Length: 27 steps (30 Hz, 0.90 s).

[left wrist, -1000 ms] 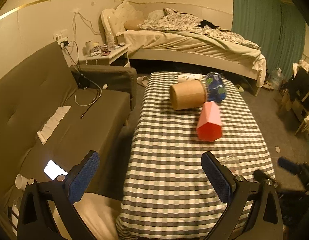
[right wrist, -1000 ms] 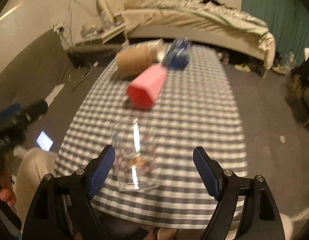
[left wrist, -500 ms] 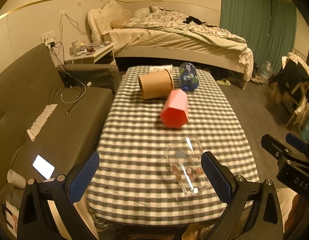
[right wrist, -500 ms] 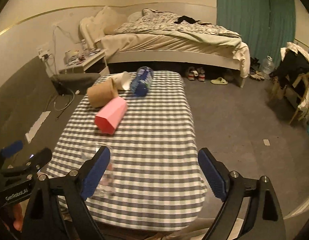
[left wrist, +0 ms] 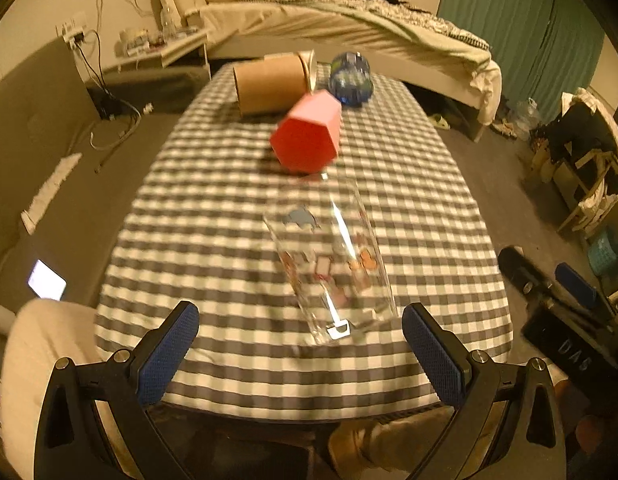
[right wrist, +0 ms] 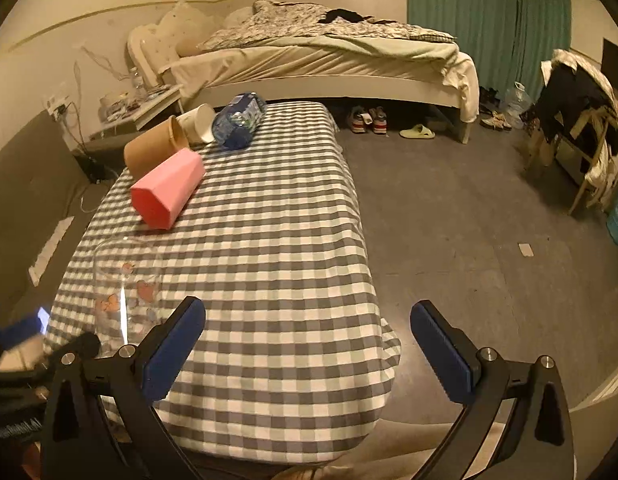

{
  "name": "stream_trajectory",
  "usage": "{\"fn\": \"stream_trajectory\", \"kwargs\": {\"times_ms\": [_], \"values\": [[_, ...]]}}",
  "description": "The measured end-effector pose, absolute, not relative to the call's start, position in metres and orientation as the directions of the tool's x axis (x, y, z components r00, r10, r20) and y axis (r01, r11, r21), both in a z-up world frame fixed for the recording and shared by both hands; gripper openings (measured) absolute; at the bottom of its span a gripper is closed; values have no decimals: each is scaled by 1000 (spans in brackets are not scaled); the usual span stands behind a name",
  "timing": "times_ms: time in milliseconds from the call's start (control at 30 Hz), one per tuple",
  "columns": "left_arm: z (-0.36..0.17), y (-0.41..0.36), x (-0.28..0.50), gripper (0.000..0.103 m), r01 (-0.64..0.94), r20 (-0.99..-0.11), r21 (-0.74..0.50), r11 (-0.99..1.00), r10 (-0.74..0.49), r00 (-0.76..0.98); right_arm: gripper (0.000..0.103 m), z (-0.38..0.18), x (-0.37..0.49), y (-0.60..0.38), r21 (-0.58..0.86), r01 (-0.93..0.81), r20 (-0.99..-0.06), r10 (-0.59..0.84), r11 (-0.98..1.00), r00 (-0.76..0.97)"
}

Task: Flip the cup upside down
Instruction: 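Close the left gripper on the glass cup while the right gripper opens and releases it, then turn the glass cup rim-down with the left gripper and set it on the table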

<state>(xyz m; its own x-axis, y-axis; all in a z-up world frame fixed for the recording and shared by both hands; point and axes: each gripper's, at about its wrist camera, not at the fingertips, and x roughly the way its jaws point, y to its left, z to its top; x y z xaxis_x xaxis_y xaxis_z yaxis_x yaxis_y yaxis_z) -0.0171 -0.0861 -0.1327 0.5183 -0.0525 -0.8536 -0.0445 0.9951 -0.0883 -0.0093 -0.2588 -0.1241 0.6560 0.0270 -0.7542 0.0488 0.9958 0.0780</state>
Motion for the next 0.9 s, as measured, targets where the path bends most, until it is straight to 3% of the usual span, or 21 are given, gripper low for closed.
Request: {"fn": "stream_trajectory", "kwargs": {"times_ms": [400, 567, 900], "values": [[-163, -100, 6, 99, -32, -880, -119, 992, -90, 466, 103, -138, 0, -276, 129, 110, -779, 32, 985, 626], [-171, -102, 13, 64, 7, -894, -126, 992, -117, 432, 103, -145, 4, -277, 130, 119, -796, 33, 984, 604], [-145, -86, 11, 63, 42, -892, -84, 996, -94, 443, 103, -147, 8, -274, 126, 117, -802, 31, 985, 597]]}}
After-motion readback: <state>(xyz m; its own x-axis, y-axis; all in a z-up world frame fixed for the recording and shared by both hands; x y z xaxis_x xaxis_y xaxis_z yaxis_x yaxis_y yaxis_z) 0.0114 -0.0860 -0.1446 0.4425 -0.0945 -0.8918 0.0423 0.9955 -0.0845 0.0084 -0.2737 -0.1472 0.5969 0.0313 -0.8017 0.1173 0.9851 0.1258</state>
